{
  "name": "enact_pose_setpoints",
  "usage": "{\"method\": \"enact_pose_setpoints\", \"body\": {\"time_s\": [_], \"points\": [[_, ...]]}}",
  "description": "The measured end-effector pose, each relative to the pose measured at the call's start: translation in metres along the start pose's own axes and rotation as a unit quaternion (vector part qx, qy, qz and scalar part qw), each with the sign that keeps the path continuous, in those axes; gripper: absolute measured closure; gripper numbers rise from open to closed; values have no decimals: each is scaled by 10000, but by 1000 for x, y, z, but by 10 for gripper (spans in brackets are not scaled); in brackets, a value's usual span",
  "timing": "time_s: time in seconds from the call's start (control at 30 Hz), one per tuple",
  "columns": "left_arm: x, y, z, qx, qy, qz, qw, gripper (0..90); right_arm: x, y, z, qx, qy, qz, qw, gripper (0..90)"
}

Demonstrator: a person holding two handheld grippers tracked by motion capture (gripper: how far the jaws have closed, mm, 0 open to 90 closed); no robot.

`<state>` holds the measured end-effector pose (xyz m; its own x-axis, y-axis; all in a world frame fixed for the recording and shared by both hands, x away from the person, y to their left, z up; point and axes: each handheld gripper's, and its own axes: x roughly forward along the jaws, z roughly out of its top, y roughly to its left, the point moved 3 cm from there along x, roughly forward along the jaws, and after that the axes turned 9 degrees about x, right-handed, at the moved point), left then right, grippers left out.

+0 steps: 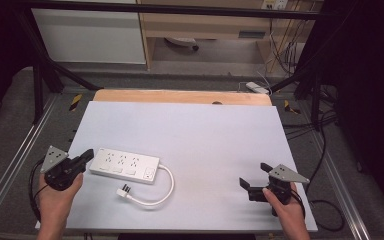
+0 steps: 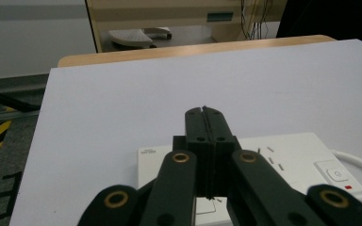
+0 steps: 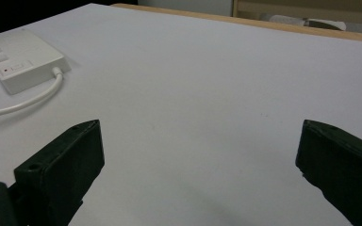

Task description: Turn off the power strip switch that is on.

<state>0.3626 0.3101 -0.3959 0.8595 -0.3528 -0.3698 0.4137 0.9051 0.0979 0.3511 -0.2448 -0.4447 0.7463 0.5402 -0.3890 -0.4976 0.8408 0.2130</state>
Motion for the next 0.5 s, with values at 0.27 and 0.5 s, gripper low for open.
{"method": "enact_pose_setpoints", "body": {"time_s": [0.27, 0.5], "points": [[6, 0, -7, 12, 208, -81, 9998, 900, 0, 0, 0, 11, 10, -11, 10000, 21], [8, 0, -9, 44, 328, -108, 9994, 900, 0, 0, -1, 19, 36, -25, 10000, 21]]}}
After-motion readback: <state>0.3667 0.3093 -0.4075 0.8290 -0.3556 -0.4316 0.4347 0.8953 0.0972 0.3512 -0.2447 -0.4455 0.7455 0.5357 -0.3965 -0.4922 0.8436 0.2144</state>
